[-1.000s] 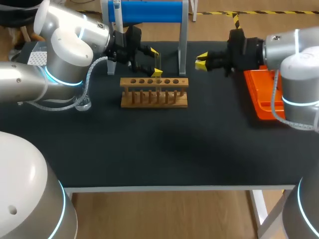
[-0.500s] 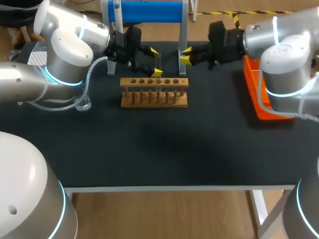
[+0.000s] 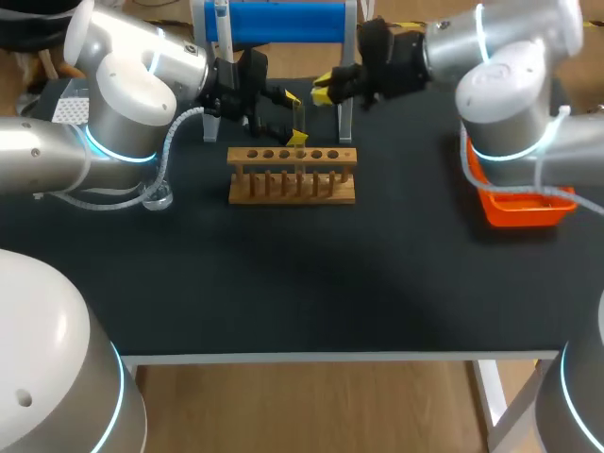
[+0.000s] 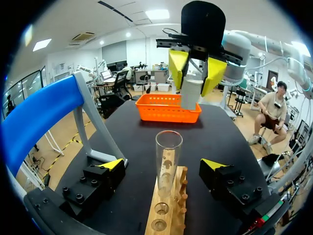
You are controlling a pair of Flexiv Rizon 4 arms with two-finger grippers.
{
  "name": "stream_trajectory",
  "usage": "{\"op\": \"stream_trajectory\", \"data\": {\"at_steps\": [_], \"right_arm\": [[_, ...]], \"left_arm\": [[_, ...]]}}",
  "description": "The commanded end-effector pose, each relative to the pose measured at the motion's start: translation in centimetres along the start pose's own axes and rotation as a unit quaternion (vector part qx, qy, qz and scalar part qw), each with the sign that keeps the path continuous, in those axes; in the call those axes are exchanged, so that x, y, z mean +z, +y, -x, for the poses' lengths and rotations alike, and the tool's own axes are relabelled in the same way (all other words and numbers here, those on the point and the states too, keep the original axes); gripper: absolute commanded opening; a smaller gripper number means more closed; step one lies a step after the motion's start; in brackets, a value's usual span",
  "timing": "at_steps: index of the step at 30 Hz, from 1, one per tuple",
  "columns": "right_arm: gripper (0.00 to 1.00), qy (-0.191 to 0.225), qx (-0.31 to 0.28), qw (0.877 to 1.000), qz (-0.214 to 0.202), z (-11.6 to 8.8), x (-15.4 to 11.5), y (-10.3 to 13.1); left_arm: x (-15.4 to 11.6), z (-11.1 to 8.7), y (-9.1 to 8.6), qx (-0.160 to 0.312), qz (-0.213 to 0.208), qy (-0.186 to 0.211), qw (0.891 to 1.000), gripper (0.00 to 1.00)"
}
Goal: Invert the test tube, pick up the pipette, mount the tip to pipette, aspirate from beaker and dispense into the tube, eject the tip, return the pipette, and cap with the stopper.
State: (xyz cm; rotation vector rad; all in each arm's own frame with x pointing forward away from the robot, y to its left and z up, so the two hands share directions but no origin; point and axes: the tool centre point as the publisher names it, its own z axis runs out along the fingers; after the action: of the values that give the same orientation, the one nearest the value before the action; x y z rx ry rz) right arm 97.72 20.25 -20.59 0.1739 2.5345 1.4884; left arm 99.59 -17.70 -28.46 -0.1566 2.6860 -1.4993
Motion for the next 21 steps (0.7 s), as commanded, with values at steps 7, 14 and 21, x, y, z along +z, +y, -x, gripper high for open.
{"op": "stream_trajectory", "data": {"at_steps": [7, 14, 21], "right_arm": [[0.00, 0.004, -0.002, 1.000, -0.006, 0.4, 1.3, 0.8], [0.00, 0.006, -0.002, 1.000, -0.010, 0.4, 1.9, 0.7], [0.00, 0.005, -0.002, 1.000, -0.011, 0.6, 2.5, 0.7]], "left_arm": [[0.0, 0.1, 0.0, 0.000, -0.001, 0.001, 1.000, 1.00], [0.0, 0.1, 0.0, 0.000, -0.001, 0.001, 1.000, 1.00], [0.0, 0.1, 0.0, 0.000, -0.001, 0.001, 1.000, 1.00]]}}
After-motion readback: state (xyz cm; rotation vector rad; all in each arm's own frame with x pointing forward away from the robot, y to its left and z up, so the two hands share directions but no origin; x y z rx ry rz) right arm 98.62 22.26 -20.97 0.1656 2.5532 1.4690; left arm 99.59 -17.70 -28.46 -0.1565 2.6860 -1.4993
